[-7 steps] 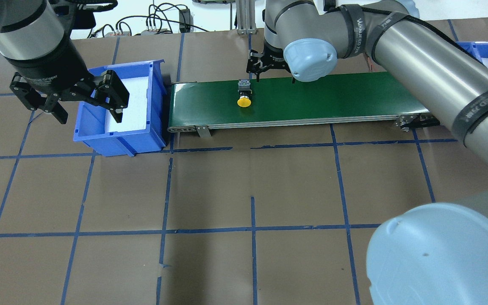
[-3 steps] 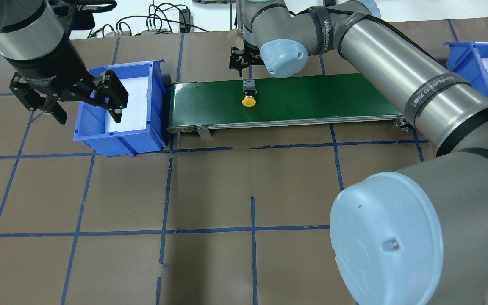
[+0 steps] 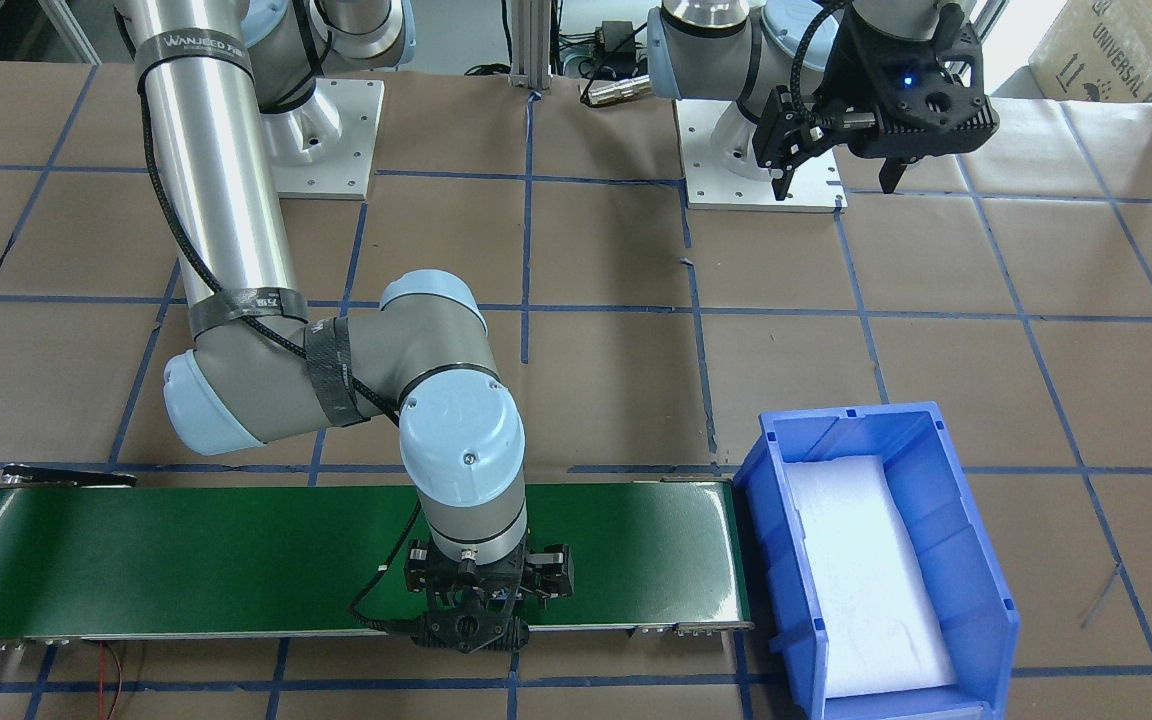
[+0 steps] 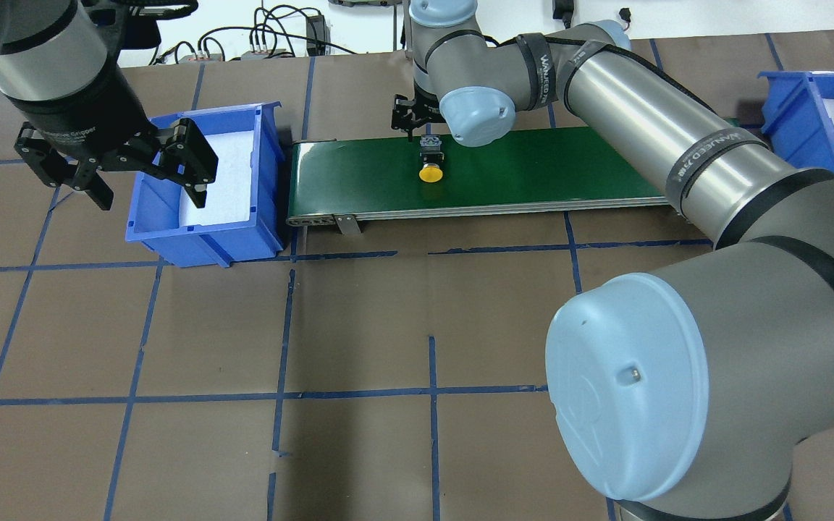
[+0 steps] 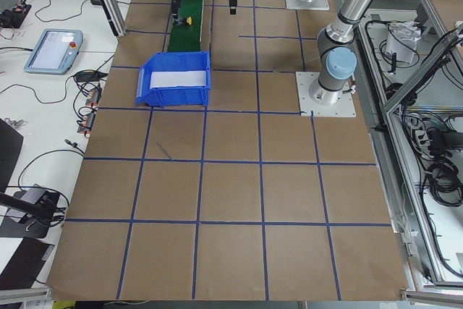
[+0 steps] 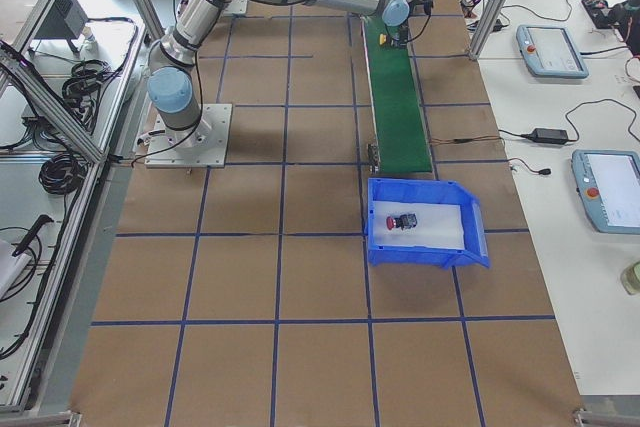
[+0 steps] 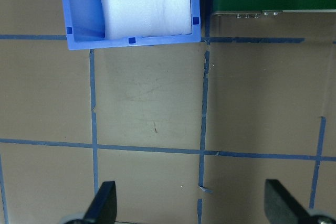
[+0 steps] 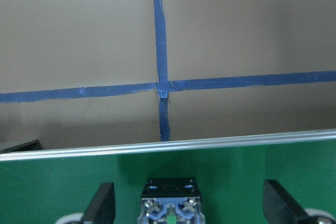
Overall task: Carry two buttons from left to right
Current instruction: 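Close the right gripper on the yellow-capped switch and lift it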
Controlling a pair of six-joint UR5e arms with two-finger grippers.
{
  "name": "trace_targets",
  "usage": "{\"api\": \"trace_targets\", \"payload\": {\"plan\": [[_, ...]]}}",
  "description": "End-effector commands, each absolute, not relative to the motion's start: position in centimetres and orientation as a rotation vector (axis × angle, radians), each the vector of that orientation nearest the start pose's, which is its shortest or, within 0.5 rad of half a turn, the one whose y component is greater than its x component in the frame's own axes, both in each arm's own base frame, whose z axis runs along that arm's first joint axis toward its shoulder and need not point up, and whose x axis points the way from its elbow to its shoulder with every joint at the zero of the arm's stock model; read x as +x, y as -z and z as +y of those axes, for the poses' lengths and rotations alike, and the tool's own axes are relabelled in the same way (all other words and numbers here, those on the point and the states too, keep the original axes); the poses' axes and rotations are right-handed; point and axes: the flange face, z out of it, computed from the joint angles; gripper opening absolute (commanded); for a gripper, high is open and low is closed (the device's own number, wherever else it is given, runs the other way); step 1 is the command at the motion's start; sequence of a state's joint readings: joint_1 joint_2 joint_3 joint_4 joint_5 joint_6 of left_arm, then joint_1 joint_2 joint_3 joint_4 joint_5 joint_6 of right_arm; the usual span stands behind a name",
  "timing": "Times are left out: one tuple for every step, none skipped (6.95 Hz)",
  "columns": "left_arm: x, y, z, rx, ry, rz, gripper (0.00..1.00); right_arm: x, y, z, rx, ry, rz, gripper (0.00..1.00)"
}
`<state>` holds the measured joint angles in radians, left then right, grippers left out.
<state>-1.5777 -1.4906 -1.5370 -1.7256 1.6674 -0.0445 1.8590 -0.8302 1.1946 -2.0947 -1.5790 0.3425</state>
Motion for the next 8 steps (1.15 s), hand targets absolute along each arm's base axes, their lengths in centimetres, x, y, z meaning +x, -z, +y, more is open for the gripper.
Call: {"api": "trace_targets", "payload": {"plan": [[-12.6, -52.9, -45.0, -0.058, -0.057, 3.043, 1.0, 34.5, -24.4, -70.0, 0.066, 0.225, 3.088, 0.76], [-12.6, -52.9, -44.9, -0.058, -0.059, 3.041, 1.0, 34.3, -25.1, -70.3, 0.057, 0.229, 3.087, 0.5], [-12.6, -53.1, -45.1, -0.058, -0.052, 3.042, 1.0, 34.2, -25.3, -70.2, -0.024, 0.235, 3.098, 0.37], [-12.6, -53.0, -45.0, -0.058, -0.059, 3.041, 1.0, 34.1, -25.8, -70.0, -0.049, 0.223, 3.1, 0.13], [-12.5, -52.7, -45.0, -0.057, -0.068, 3.038, 1.0, 33.3, -26.2, -70.1, -0.071, 0.208, 3.106, 0.07], [-12.1, -52.7, -45.1, -0.055, -0.068, 2.998, 1.0, 30.6, -27.4, -70.9, -0.102, 0.194, 3.113, 0.07], [-12.2, -52.6, -45.1, -0.052, -0.073, 2.996, 1.0, 25.2, -29.1, -72.2, -0.158, 0.15, 3.12, 0.07], [-12.3, -52.4, -45.3, -0.057, -0.073, 3.004, 1.0, 19.8, -30.0, -72.8, -0.242, 0.123, 3.125, 0.08]]}}
